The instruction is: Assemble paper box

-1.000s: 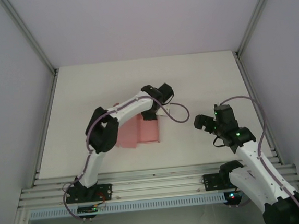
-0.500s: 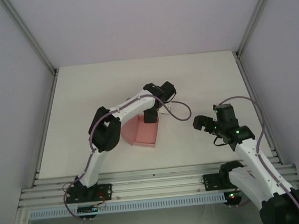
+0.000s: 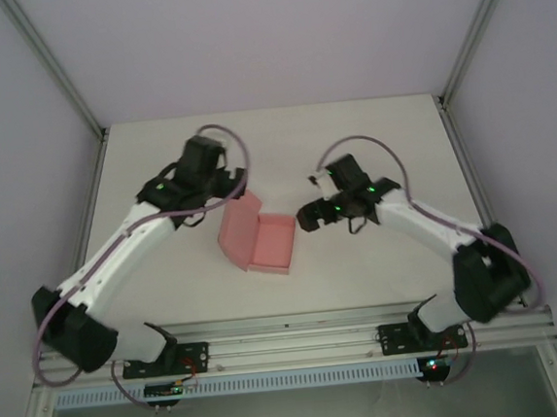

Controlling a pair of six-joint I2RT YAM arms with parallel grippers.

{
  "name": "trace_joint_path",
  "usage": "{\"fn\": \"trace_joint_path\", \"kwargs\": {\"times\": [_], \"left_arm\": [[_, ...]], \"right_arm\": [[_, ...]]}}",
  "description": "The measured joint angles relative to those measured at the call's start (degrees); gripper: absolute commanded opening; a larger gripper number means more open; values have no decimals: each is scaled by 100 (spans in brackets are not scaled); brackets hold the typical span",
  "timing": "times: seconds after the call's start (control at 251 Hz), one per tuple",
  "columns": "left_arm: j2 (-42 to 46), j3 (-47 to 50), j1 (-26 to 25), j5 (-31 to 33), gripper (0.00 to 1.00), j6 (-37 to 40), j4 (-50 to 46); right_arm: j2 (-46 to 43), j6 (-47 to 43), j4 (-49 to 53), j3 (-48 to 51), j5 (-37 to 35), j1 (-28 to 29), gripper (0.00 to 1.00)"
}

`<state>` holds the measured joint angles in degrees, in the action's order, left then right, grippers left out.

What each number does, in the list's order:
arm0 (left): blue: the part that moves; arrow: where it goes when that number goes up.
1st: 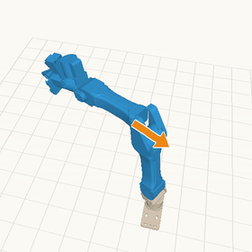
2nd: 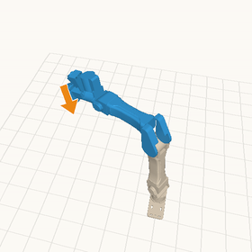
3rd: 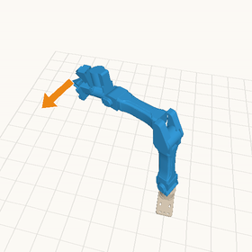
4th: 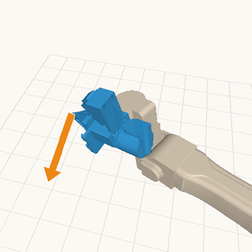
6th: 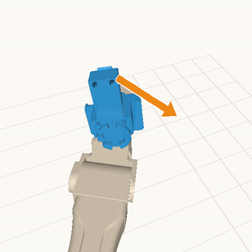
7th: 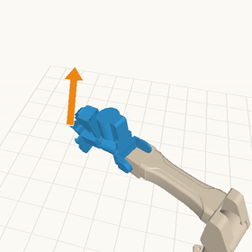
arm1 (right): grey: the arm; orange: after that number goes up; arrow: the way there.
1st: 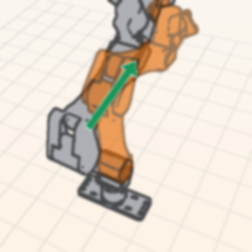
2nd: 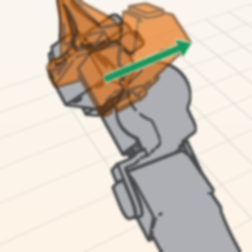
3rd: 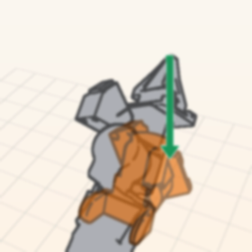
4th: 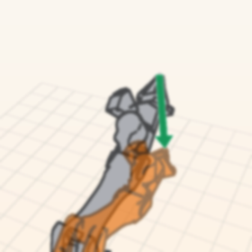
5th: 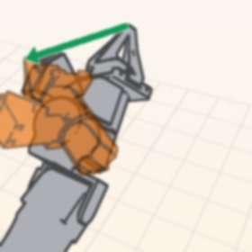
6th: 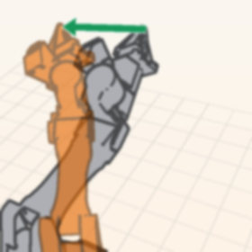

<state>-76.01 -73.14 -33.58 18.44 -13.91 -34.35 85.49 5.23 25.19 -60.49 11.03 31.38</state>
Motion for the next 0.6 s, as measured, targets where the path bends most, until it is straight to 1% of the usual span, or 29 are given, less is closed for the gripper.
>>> {"fn": "trace_joint_path", "kwargs": {"times": [0.06,0.096,0.14,0.196,0.247,0.287,0.331,0.415,0.431,0.471,0.535,0.559,0.599], "left_arm": [[393,605,365,-114,100,-612,26],[573,942,522,-162,99,-892,13],[772,1307,680,-225,100,-1178,-48],[966,1650,811,-291,99,-1434,-144],[1165,1873,909,-328,100,-1602,-229],[1316,1980,957,-330,99,-1698,-284],[1488,2041,999,-334,100,-1788,-348],[1770,2068,1034,-352,99,-1882,-354],[1816,2070,1034,-352,99,-1899,-354],[1910,2072,1034,-361,100,-1919,-352],[1982,2072,1034,-374,100,-1923,-345],[1998,2072,1034,-378,100,-1923,-339],[1998,2072,1034,-400,99,-1921,-330]], "right_arm": [[745,-422,131,-732,-13,258,90],[1163,-658,208,-1143,-11,369,84],[1622,-942,321,-1591,26,479,81],[2181,-1215,487,-2129,72,575,74],[2601,-1436,610,-2496,83,627,66],[2900,-1502,739,-2741,74,656,62],[3119,-1572,839,-2907,59,678,60],[3410,-1683,1014,-3069,37,706,47],[3442,-1646,1034,-3080,37,715,44],[3486,-1657,1075,-3084,13,719,30],[3499,-1587,1139,-3084,-68,741,16],[3499,-1550,1145,-3084,-116,741,12],[3486,-1491,1150,-3084,-140,752,9]]}}
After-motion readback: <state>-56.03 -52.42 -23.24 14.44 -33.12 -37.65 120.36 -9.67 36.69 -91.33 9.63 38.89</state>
